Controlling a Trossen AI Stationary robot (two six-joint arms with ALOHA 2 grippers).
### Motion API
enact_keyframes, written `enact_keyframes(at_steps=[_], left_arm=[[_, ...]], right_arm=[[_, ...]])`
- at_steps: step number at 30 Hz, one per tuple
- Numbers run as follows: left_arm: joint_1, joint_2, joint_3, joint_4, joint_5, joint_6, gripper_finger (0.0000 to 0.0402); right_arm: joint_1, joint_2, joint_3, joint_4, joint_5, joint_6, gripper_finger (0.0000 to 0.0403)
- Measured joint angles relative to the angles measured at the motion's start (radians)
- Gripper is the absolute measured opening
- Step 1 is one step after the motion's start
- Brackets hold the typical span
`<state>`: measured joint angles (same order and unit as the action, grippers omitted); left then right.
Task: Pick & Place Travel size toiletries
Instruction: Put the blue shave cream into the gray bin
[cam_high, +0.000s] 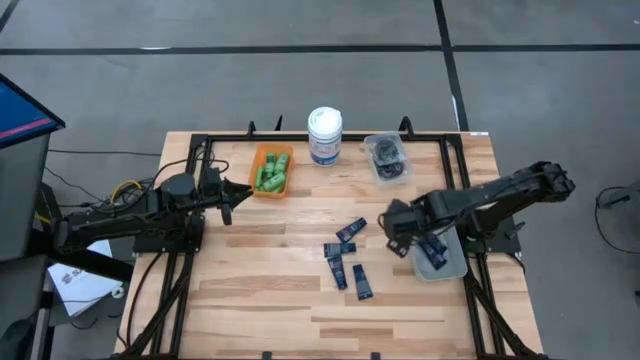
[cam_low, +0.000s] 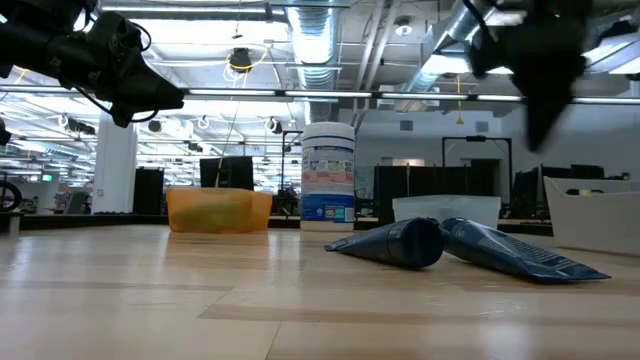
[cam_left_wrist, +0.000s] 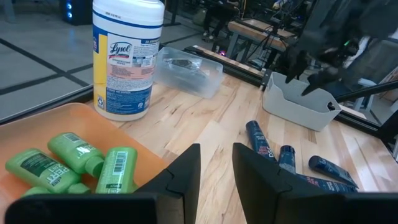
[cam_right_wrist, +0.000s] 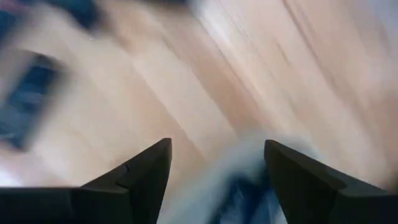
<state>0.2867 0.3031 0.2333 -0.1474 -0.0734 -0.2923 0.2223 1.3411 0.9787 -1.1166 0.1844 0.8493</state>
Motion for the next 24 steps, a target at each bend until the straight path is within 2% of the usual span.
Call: enact_keyframes(at_steps=[8,12,18,24], left_arm=[[0.000,0.000,0.000,0.001,0.000,0.003,0.0089],[0.000,0.000,0.000,0.002,0.000,0.003,0.0089],[0.000,0.000,0.000,0.009,0.000,0.003,0.0089],[0.000,0.000,0.000,0.016,0.000,0.006,0.0089]], right_arm=[[-0.116,0.108,0.119,0.233,0.025,-0.611,0.0230],[-0.177,0.200,0.125,0.309,-0.042,-0.831,0.0231],[-0.237,0.335,0.125,0.392,-0.109,-1.030,0.0241],[-0.261,0.444,0.131,0.437,-0.110,-1.096,0.0242]])
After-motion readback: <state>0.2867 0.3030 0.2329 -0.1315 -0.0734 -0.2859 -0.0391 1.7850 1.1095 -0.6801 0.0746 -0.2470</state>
